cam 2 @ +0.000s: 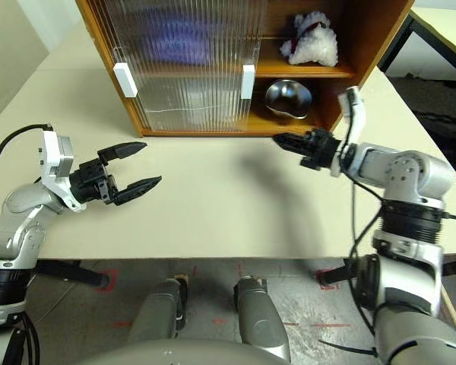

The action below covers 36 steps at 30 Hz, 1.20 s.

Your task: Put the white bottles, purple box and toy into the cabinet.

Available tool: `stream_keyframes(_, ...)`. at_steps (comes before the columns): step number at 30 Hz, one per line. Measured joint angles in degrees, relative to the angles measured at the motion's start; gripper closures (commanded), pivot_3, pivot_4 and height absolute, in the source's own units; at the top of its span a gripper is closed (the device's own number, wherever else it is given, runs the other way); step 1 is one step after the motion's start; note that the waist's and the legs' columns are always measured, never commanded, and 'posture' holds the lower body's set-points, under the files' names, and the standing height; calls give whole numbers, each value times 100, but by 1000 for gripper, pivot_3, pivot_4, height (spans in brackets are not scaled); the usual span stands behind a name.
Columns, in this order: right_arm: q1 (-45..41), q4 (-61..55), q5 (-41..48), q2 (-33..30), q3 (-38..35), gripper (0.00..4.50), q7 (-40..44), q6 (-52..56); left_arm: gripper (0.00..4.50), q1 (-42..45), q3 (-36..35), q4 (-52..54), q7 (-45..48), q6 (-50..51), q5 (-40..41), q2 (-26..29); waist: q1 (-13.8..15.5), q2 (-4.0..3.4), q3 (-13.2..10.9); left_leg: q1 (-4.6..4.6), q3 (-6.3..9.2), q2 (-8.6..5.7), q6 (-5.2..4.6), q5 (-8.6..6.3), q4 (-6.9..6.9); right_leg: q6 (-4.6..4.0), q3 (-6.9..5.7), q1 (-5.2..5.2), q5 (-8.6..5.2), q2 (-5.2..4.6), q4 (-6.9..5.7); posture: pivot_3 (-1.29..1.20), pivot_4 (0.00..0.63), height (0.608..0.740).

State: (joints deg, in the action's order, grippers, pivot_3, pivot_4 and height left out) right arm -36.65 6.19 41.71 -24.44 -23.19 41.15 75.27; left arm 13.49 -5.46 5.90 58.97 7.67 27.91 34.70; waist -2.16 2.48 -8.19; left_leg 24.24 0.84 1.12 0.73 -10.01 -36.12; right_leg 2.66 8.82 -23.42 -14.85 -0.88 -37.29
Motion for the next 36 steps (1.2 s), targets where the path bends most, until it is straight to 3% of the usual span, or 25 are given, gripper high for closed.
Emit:
stream_keyframes(5, -249, -170, 831, 649, -352, 4470, -233, 555, 0, 58, 17, 2, 62, -54, -112, 80, 12, 13, 29, 2, -4, 1, -24, 15, 2, -42, -5, 2, 6, -4, 4, 167, 21, 740)
stream_keyframes(11, -323, -170, 1029, 1197, -342, 4470, -638, 365, 0, -139, -15, 13, 118, -113, -111, 157, 8, 13, 181, -1, -9, 13, -23, 15, 6, -51, -25, 0, 12, -4, 3, 177, 0, 740)
stream_keyframes(22, -615, 466, 478, 2374, -156, 4470, -1775, -1875, 0, -115, 147, -5, 183, -284, -163, 45, 13, -6, 318, -3, -26, 47, -21, 13, 9, -98, -56, 4, 10, 2, 2, 163, 0, 740)
stream_keyframes(36, -1066, 1649, 84, 2802, -140, 4470, -2596, -4086, 0, -96, 89, -24, 221, -310, -108, 53, -2, -7, 327, -8, -28, 55, -29, 18, 16, -126, -64, 1, 30, 3, -3, 159, 0, 740)
